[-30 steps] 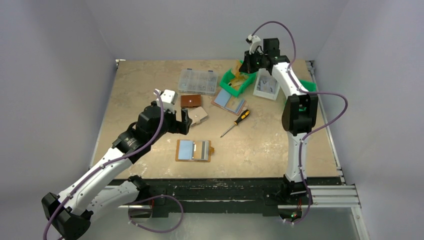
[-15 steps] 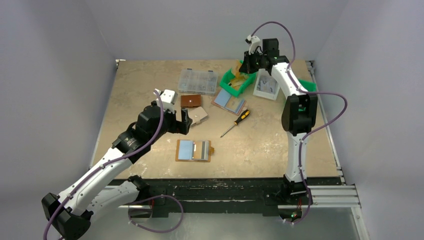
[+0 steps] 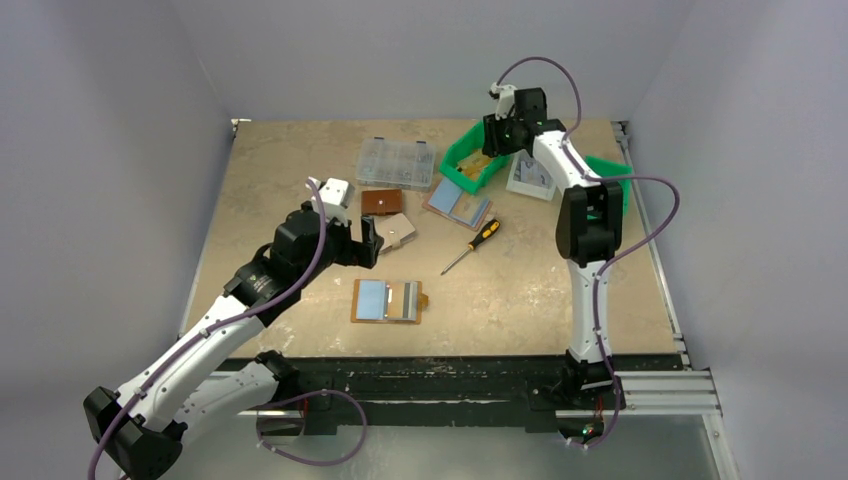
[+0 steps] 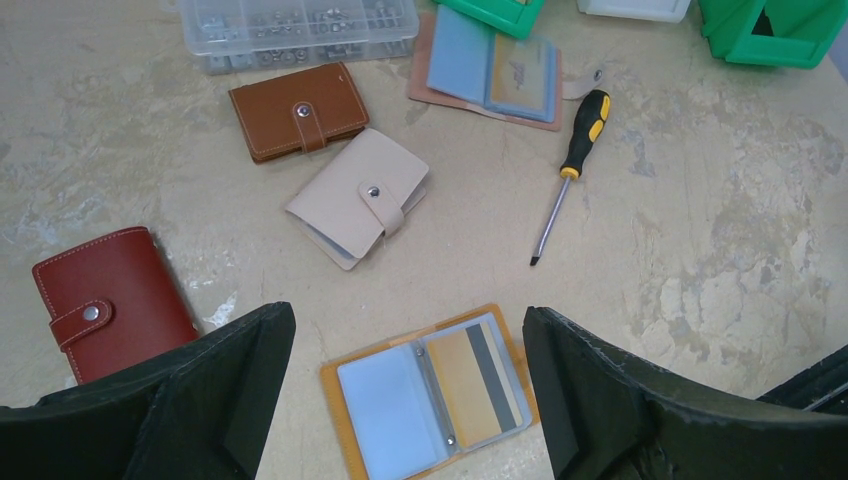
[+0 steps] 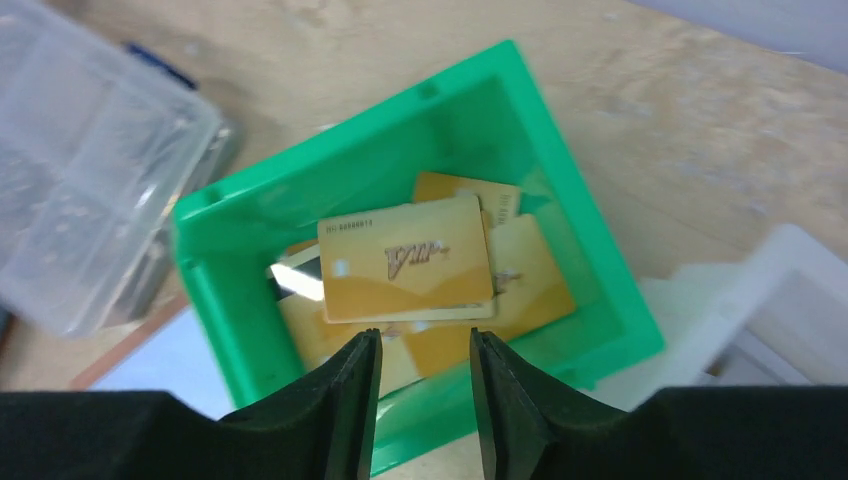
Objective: Take the credit cards out of the card holder
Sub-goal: Place the credit card in the storage box.
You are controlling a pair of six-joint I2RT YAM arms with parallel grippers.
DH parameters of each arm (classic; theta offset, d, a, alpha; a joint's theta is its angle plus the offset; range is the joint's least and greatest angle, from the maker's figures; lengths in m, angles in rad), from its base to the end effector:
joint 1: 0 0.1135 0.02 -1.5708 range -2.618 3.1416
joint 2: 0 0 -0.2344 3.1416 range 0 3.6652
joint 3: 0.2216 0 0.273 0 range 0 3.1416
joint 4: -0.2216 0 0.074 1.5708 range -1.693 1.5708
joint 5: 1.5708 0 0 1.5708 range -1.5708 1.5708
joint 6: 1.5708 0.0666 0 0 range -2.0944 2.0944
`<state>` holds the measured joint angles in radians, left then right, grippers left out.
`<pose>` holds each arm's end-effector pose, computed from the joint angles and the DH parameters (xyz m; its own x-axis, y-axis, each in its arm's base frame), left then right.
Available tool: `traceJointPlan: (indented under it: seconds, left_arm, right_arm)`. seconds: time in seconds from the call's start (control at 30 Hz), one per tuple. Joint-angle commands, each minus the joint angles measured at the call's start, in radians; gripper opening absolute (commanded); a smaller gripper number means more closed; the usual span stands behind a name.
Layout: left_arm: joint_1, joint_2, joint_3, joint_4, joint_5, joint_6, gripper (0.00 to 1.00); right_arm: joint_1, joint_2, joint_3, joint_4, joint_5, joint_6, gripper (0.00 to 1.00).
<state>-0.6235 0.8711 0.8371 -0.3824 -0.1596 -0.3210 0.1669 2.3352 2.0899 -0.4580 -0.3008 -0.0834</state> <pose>0.2214 -0.1462 0.2872 -0.4562 -0.0556 -0.8881 0.3315 0.9156 -0.2276 0.5490 0.1125 0.1872 -0.6038 -0.1824 -0.7760 -0.4333 0.8922 0.1274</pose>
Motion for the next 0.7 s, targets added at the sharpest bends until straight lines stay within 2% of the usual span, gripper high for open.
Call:
traceJointPlan:
  seconds: [0.0,0.13,0.27,0.5,0.67]
  left_arm:
    - [0.008,-0.010,-0.002,0.039,0.006,0.009,0.91]
    - [0.010,-0.010,-0.002,0.037,0.006,0.008,0.91]
    - [0.011,-0.014,-0.002,0.037,0.005,0.008,0.91]
    - [0.013,-0.018,-0.002,0.036,0.003,0.008,0.91]
    - [0.016,-0.016,0.000,0.036,0.020,0.009,0.92]
  right_arm:
    - [0.006,-0.046,0.064,0.040,0.271,-0.003,0.46]
    - [0.006,-0.096,0.050,0.041,0.245,-0.007,0.47]
    - [0.006,-0.165,-0.014,0.055,0.131,-0.017,0.48]
    - [0.004,-0.347,-0.234,0.085,-0.017,-0.081,0.53]
    - [-0.015,-0.555,-0.450,0.147,-0.126,-0.114,0.57]
